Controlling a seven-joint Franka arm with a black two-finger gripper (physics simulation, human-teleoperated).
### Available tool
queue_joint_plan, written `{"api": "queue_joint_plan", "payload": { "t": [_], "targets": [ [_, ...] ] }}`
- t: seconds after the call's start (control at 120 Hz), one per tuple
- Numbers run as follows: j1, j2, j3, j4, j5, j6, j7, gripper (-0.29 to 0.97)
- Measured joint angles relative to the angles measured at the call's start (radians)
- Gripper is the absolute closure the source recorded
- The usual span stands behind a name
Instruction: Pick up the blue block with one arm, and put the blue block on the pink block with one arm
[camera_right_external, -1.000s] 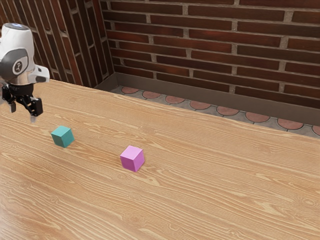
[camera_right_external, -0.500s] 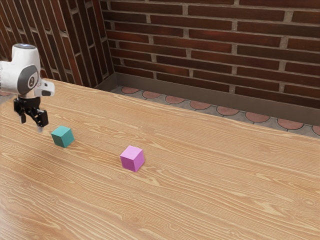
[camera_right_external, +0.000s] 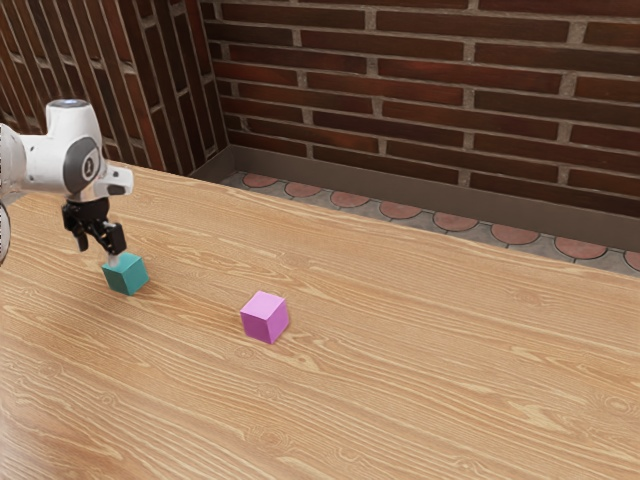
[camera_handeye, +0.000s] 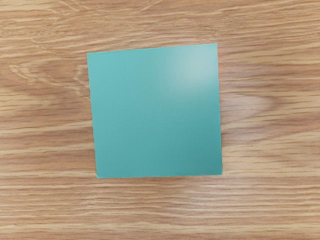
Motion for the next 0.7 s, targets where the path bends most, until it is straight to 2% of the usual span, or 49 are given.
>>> {"api": "queue_joint_plan", "payload": {
  "t": [0.217, 0.442, 0.7],
  "targets": [
    [0.029, 0.057, -0.017, 0.059, -0.014, 0.002, 0.014, 0.00],
    [0.089, 0.121, -0.090, 0.129, -0.017, 0.002, 0.024, 0.00],
    [0.101, 0.173, -0.113, 0.160, -0.025, 0.002, 0.031, 0.00]
  ]
}}
